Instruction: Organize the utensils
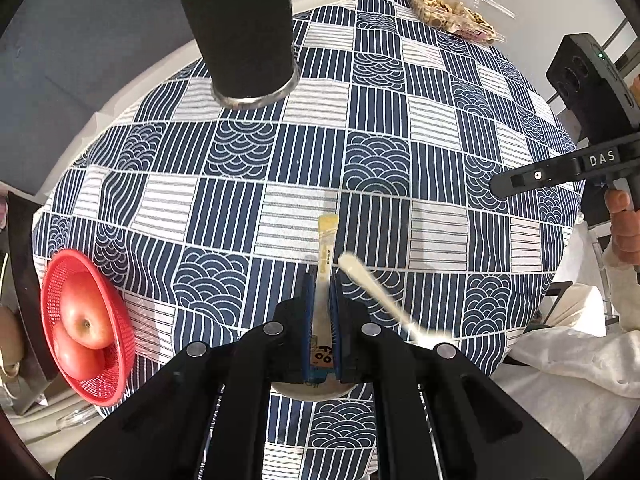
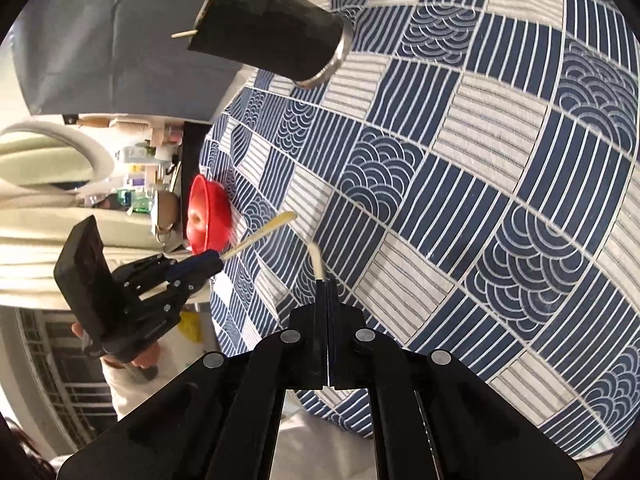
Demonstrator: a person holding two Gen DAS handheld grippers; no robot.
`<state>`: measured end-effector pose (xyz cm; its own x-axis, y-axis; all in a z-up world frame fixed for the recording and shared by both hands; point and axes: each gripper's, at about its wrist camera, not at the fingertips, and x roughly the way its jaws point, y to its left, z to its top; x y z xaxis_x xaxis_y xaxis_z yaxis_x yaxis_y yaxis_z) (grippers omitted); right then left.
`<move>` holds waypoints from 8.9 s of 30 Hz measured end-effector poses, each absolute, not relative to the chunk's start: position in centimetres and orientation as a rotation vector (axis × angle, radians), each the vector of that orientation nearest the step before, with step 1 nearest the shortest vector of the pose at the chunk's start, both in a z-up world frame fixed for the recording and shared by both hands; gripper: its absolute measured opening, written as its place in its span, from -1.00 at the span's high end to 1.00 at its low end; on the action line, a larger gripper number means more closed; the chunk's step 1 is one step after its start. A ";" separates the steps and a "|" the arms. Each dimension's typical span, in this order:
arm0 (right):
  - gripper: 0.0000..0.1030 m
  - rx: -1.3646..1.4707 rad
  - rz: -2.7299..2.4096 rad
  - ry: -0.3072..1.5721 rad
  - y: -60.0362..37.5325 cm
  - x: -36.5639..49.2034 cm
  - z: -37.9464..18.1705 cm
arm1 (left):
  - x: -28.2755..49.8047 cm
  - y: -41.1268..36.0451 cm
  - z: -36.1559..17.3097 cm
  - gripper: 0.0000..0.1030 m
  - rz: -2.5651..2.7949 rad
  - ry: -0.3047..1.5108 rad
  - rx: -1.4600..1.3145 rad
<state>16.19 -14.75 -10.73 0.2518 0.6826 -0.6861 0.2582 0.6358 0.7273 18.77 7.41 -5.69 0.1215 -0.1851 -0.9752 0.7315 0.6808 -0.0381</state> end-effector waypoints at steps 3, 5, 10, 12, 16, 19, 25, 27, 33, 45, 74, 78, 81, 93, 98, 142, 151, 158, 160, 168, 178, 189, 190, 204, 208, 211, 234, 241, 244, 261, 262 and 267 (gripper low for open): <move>0.99 0.863 0.359 1.329 -14.8 15.7 -10.7 | 18.7 7.2 -5.4 0.84 -0.706 1.283 0.518; 0.99 0.832 0.355 1.347 -14.6 15.5 -11.0 | 18.6 7.2 -5.4 0.84 -0.700 1.287 0.520; 0.94 0.782 0.368 1.386 -13.4 15.0 -11.9 | 18.2 7.4 -5.7 0.84 -0.684 1.304 0.520; 0.93 0.766 0.382 1.395 -12.9 14.9 -12.1 | 18.1 7.5 -5.8 0.84 -0.683 1.307 0.519; 0.92 0.748 0.393 1.397 -12.3 15.0 -12.1 | 17.9 7.7 -5.7 0.84 -0.674 1.312 0.513; 0.91 0.740 0.401 1.395 -12.0 15.1 -12.1 | 17.9 7.8 -5.4 0.84 -0.671 1.311 0.515; 0.90 0.706 0.363 1.404 -12.3 15.2 -12.5 | 17.8 7.5 -4.5 0.84 -0.662 1.295 0.534; 0.77 0.693 0.348 1.413 -12.5 15.0 -12.7 | 17.8 7.5 -4.1 0.84 -0.659 1.289 0.535; 0.59 0.672 0.330 1.427 -13.1 14.3 -13.2 | 18.5 7.1 -2.6 0.84 -0.647 1.265 0.550; 0.18 0.629 0.279 1.412 -14.7 14.0 -12.9 | 21.0 6.1 1.2 0.84 -0.627 1.207 0.569; -0.24 0.494 0.273 1.326 -7.5 21.3 -7.8 | 25.3 4.9 6.3 0.84 -0.737 1.093 0.605; -0.24 0.408 0.256 1.410 -4.5 20.5 -9.5 | 25.6 5.3 6.2 0.84 -0.747 1.093 0.602; -0.24 0.297 0.217 1.499 -1.6 19.4 -11.3 | 26.0 5.8 5.9 0.84 -0.753 1.095 0.608; -0.22 0.107 0.066 1.688 5.5 17.1 -17.3 | 27.3 8.5 4.5 0.84 -0.802 1.074 0.604; 0.60 -0.033 -0.002 1.644 7.1 16.0 -17.0 | 27.5 9.5 3.9 0.84 -0.821 1.069 0.587; 0.87 1.128 0.423 1.411 -13.0 22.7 -6.4 | 28.0 9.3 6.8 0.84 -0.738 1.063 0.509; 0.86 1.013 0.497 1.461 -16.0 28.9 -1.0 | 29.7 5.8 8.5 0.84 -0.680 1.110 0.486; 0.86 0.996 0.500 1.438 -17.0 32.4 2.1 | 31.0 4.3 10.0 0.84 -0.695 1.116 0.480; 0.86 0.986 0.488 1.418 -17.2 33.4 3.0 | 32.0 3.9 10.4 0.84 -0.704 1.111 0.497; 0.86 0.997 0.430 1.415 -17.3 37.2 3.3 | 35.6 1.2 9.2 0.84 -0.768 1.125 0.582; 0.86 1.104 0.310 1.462 -18.2 40.7 -0.8 | 38.5 -2.2 5.8 0.83 -0.834 1.148 0.758; 0.80 1.155 0.243 1.446 -19.8 44.0 -3.5 | 39.7 -3.7 4.7 0.00 -0.842 1.067 0.747; 0.80 1.133 0.243 1.432 -19.7 44.2 -3.1 | 39.6 -3.2 4.9 -0.22 -0.841 1.060 0.717; -0.11 0.778 0.208 1.323 -17.8 38.7 2.5 | 35.8 2.5 6.9 -0.87 -0.708 0.951 0.502; -0.47 0.671 0.208 1.257 -16.9 35.7 4.0 | 32.7 3.3 7.2 -0.88 -0.706 0.914 0.500; -0.66 0.618 0.211 1.195 -16.5 33.5 4.8 | 30.4 3.8 7.4 -0.88 -0.683 0.859 0.494; -0.70 0.162 0.128 0.807 -17.4 17.2 6.4 | 18.2 4.9 5.2 -0.88 -0.567 0.672 0.152; -0.72 0.001 0.092 0.792 -17.3 11.9 5.5 | 13.4 3.4 3.5 -0.88 -0.395 0.622 0.170; -0.72 -0.039 0.085 0.812 -17.2 9.5 4.4 | 11.7 3.1 2.8 -0.88 -0.374 0.644 0.147; -0.84 0.089 0.128 0.857 -18.0 -0.3 1.6 | 1.2 3.1 0.4 -0.88 -0.210 0.787 0.098; -0.84 0.105 0.121 0.861 -18.1 -0.8 1.3 | 0.8 3.0 0.5 -0.88 -0.211 0.786 0.104; -0.84 0.069 0.066 0.849 -17.9 -2.0 0.7 | -0.1 3.1 0.4 -0.88 -0.214 0.790 0.060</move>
<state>-2.01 -17.85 0.70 0.6592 0.0862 -0.7470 -0.0310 0.9957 0.0876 -0.12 3.07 0.42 0.6836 -0.1681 -0.7103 0.2131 0.9767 -0.0262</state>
